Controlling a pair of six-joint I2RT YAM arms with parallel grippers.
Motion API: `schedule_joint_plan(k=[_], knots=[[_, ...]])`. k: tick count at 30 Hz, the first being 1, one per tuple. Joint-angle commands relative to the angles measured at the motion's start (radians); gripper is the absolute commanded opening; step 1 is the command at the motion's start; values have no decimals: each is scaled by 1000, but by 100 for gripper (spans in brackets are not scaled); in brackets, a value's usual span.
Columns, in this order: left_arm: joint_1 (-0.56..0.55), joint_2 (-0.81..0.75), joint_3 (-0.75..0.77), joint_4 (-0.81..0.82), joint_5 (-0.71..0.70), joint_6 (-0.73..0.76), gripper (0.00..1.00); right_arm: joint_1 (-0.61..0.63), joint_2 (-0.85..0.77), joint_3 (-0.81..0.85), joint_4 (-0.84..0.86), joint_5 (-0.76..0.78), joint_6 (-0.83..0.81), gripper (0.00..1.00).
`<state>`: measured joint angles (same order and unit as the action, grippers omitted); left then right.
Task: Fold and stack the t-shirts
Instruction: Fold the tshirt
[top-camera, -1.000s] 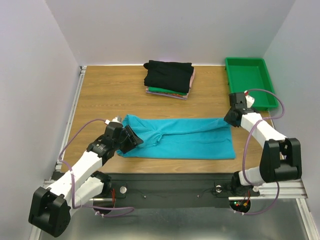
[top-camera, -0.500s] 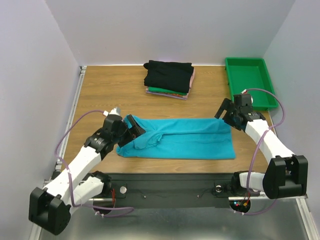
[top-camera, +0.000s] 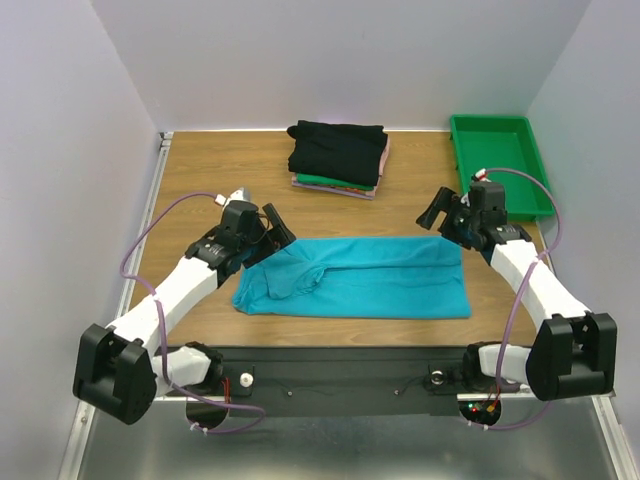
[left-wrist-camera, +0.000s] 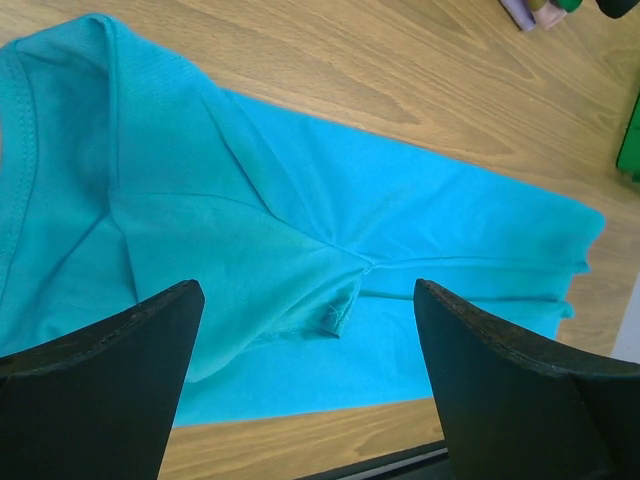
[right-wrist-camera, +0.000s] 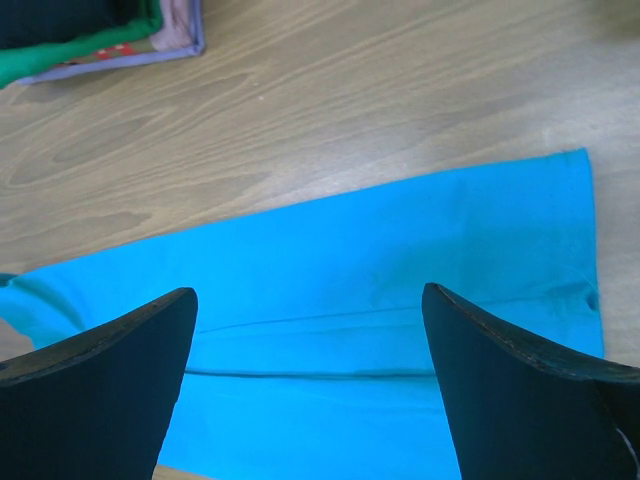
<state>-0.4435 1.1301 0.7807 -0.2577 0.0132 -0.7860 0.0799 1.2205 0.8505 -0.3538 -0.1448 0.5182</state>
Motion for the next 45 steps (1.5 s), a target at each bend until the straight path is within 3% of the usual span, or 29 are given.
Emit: schedule_joint_plan(k=[1,9,18,21,25,28,37,43,45], knots=[[-3,32,-33,98,27,8,98,11,31,-24,101,-68,-26,100],[11,207,-101,206,93,-10,98,17,161,-22,162,-68,-38,100],[28,220,-115,177,65,-9,98,31,221,-56,182,-59,-33,100],[28,174,-129,118,38,-13,98,34,217,-64,182,-52,-30,100],[28,-13,-207,9,-48,-74,98,41,203,-80,182,-50,-30,100],[23,-116,-297,14,-23,-114,97,44,197,-91,182,-36,-27,100],[5,-126,-334,32,19,-124,72,43,208,-94,180,-21,-26,100],[-4,-60,-325,80,51,-108,35,43,214,-100,180,-13,-23,100],[-9,-47,-325,83,50,-98,31,44,214,-105,179,-15,-23,100]])
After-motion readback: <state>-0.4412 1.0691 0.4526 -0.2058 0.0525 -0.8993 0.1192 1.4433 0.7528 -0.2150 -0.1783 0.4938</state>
